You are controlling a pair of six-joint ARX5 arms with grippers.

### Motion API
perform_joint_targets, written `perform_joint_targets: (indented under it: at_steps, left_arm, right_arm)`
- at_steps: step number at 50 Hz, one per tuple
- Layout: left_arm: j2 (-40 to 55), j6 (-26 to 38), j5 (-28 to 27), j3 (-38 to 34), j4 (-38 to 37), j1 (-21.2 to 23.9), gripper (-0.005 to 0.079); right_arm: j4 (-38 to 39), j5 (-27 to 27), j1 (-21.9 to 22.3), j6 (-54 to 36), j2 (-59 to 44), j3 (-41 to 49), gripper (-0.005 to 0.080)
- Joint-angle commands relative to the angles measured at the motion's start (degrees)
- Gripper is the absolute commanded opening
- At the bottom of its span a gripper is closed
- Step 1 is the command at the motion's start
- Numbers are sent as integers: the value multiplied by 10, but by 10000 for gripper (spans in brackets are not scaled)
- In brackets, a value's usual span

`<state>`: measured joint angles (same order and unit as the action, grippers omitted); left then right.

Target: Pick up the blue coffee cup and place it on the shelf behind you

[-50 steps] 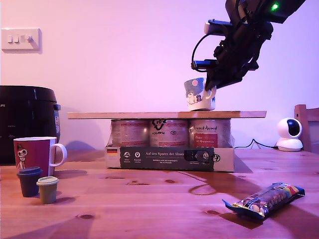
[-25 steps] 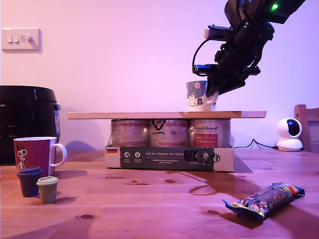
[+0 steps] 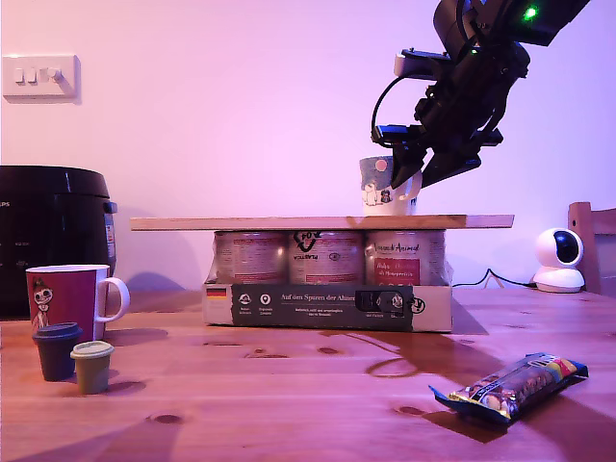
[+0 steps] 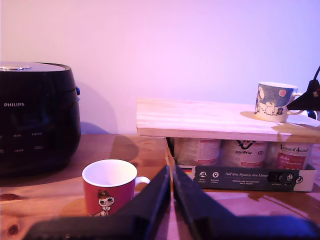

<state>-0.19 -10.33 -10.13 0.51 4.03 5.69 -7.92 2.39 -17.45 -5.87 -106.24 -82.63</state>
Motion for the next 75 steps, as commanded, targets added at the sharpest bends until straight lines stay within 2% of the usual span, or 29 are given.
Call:
perform_joint_targets:
  at_steps: [1, 13, 29, 34, 42, 48, 56, 66, 75]
  left_arm:
    - [-5, -2, 1, 4, 3, 1, -21]
    - [-5, -2, 1, 4, 3, 1, -21]
    - [-5, -2, 1, 4, 3, 1, -21]
    - [-5, -2, 1, 4, 2, 1, -21]
    - [-5, -2, 1, 4, -1, 1, -21]
    - [-5, -2, 1, 4, -15, 1, -20]
    - [-5, -2, 1, 4, -50, 1, -20]
    - [-5, -2, 1, 4, -101, 1, -20]
    - [-5, -2, 1, 4, -101, 1, -20]
  right_arm:
    - [-2, 0, -5, 0, 28, -5, 361]
    - [-38, -15, -5, -1, 61, -5, 361]
    - [-158, -15, -9, 2, 103, -5, 342]
    - [-199, -13, -9, 9, 122, -5, 244]
    - [-233, 6, -10, 10, 158, -4, 0]
    - [-245, 16, -10, 14, 185, 0, -13]
    - [-215, 9, -22, 15, 228, 42, -13]
    - [-133, -35, -49, 26, 298, 146, -13]
    - [-58, -57, -65, 31, 374, 244, -13]
